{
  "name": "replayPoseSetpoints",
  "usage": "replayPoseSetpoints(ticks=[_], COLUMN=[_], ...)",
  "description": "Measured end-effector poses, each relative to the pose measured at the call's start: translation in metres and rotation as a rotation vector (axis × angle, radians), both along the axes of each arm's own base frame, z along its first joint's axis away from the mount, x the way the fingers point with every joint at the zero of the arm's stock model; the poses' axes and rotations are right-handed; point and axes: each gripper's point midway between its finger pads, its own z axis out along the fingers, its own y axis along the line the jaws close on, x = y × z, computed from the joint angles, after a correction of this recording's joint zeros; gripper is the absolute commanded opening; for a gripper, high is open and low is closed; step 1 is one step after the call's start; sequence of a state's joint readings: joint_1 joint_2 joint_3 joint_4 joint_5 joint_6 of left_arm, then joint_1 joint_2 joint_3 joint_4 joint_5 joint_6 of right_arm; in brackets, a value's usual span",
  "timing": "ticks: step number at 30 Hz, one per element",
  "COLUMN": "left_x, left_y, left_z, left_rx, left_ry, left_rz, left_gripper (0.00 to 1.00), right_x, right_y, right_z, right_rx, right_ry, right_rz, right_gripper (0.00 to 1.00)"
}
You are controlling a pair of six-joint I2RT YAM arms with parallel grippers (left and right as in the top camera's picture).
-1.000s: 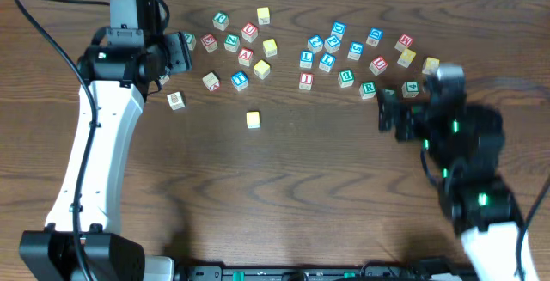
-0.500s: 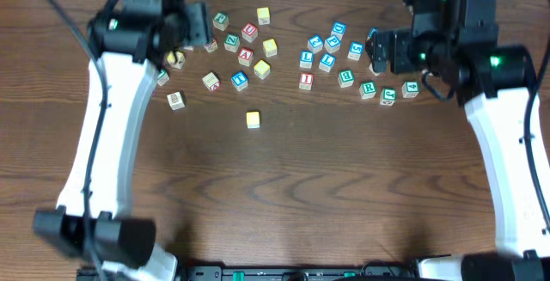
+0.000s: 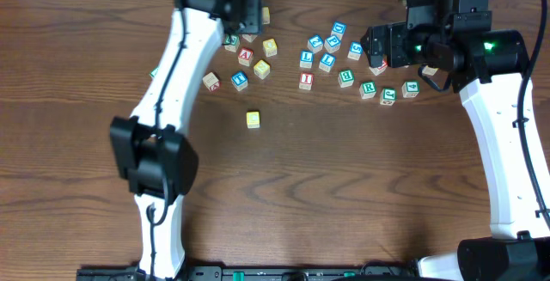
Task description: Spell out CORL
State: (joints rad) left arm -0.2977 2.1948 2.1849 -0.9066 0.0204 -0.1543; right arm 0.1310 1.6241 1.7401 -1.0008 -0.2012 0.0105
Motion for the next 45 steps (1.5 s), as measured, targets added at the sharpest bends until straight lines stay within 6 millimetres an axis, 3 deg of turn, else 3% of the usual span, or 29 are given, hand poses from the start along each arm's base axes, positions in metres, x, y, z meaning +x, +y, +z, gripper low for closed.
replayPoseSetpoints(ticks=[17,27,33,45], left_x=[0.042,0.045,0.045,0.045], left_y=[-0.025,-0.053,-0.055,-0.051], left_z=[-0.090,-0.119,-0.142,-0.146], left_rx=[-0.043,-0.050,-0.041,-0.041], left_ry=[0.012,0.010,0.031,0.037], left_rz=[0.053,0.067,0.082,0.127], left_gripper=[0.68,0.62,0.59,0.56], right_x=[-0.015,-0.018,-0.018,-0.018], right_y=[0.001,0.001,0.001,0.001], right_z=[-0.010,-0.012,-0.012,-0.012], right_rx=[0.003,0.002,0.002,0.002], right_ry=[0.076,0.089,0.089,0.089], right_rz=[0.010,0.010,0.010,0.010], right_gripper=[0.99,0.99,0.99,0.99])
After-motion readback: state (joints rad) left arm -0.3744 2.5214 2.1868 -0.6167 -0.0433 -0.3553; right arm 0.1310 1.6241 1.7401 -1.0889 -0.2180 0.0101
